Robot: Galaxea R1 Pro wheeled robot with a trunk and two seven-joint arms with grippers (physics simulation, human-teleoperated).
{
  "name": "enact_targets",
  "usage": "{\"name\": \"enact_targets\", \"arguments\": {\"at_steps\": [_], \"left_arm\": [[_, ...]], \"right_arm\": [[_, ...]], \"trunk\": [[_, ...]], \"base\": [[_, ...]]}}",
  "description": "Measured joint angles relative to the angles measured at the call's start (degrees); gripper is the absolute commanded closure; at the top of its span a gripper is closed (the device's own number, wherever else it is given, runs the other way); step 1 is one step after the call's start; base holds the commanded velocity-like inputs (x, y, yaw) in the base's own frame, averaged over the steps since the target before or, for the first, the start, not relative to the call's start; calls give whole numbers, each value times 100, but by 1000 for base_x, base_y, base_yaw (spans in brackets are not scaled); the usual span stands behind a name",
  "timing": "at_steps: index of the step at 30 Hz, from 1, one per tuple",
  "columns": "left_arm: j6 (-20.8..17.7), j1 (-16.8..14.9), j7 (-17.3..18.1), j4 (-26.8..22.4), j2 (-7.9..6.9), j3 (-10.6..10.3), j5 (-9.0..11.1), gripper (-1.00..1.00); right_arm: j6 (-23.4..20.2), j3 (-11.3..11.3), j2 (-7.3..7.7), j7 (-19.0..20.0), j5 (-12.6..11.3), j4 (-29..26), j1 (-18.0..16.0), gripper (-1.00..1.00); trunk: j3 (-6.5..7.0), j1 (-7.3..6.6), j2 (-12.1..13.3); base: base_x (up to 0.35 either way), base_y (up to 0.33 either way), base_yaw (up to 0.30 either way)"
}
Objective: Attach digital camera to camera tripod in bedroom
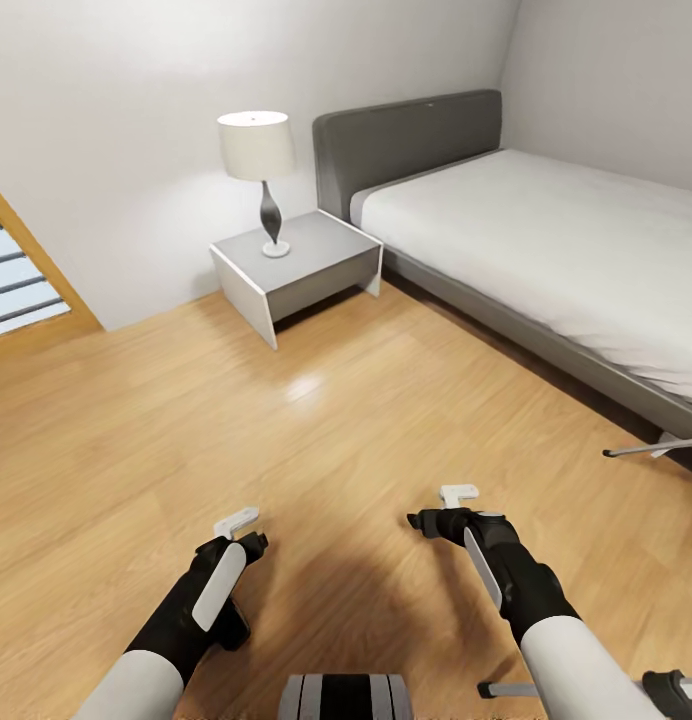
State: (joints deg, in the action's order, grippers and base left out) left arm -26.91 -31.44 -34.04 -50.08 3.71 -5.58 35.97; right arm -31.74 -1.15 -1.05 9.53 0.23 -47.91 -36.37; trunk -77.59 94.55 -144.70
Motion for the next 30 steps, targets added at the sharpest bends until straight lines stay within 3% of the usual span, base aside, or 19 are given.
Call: {"name": "enact_targets", "arguments": {"at_steps": [15, 30], "left_arm": [[0, 0, 0, 6, 2, 0, 0, -100], [9, 0, -14, -16, 112, 0, 6, -100]], "right_arm": [[12, 4, 2, 0, 0, 0, 0, -100], [-3, 5, 6, 0, -4, 0, 0, -100]], "trunk": [[-333, 39, -20], [-665, 77, -40]], "base": [[0, 0, 0], [0, 0, 0]]}}
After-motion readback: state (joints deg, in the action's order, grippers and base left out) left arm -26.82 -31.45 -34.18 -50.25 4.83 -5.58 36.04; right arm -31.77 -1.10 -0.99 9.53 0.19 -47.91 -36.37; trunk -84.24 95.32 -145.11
